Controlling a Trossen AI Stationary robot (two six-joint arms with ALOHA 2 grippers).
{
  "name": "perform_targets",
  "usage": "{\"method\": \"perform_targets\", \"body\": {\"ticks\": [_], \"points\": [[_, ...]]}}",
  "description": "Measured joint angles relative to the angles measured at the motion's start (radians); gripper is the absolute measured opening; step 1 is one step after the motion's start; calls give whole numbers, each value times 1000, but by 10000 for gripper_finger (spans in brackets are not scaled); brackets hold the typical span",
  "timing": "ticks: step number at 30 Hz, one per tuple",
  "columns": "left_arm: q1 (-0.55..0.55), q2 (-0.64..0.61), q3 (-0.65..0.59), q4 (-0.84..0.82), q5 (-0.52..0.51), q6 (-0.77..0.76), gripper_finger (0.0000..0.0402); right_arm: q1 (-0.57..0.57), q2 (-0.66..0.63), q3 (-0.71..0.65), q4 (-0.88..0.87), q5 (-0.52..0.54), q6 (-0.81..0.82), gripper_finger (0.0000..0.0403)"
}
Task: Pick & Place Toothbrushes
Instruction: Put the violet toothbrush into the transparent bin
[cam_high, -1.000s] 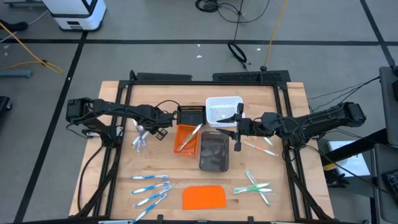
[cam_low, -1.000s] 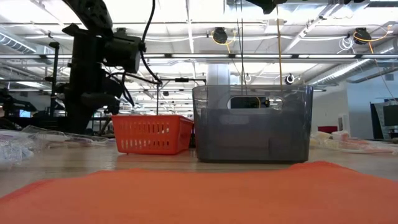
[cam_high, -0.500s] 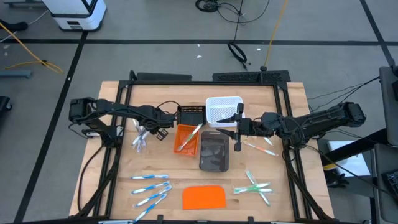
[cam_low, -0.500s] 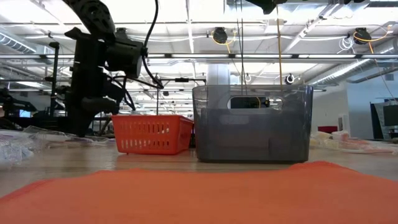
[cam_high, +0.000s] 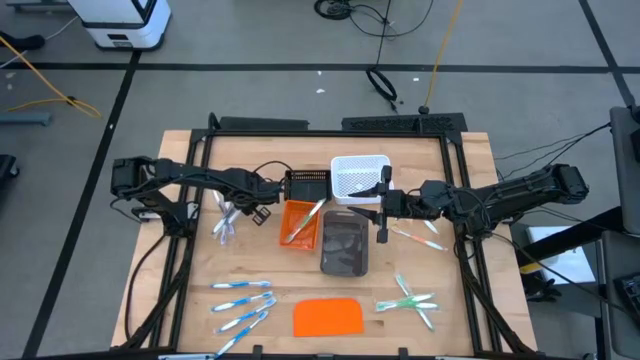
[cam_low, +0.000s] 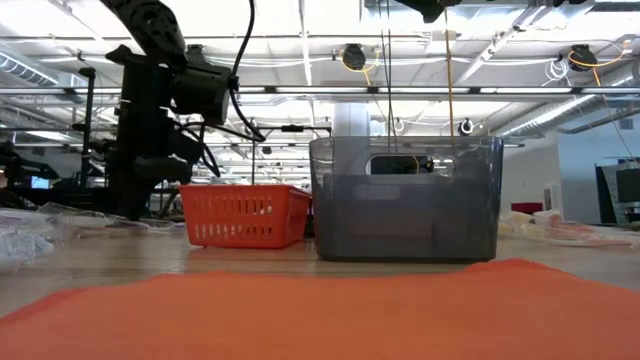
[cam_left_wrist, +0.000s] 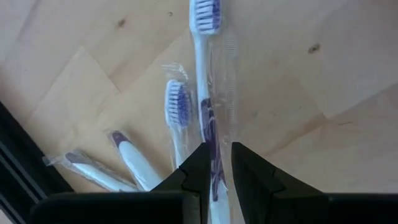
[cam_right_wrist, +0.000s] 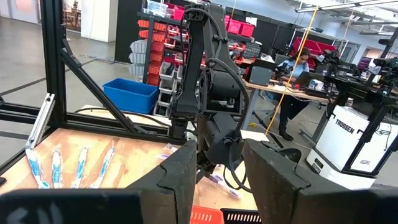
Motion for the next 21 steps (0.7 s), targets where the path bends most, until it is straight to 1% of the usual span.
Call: {"method": "perform_targets", "body": {"ticks": [10, 15, 18, 21], "points": [[0, 0, 0, 0, -5, 25, 68, 0, 0, 0, 0, 0, 0, 126], [0, 0, 0, 1, -13, 8, 68, 0, 0, 0, 0, 0, -1, 126], [2, 0, 0, 16, -13, -9, 68, 0, 0, 0, 0, 0, -2, 126], [2, 0, 0, 43, -13, 10, 68, 0, 0, 0, 0, 0, -2, 126]]}}
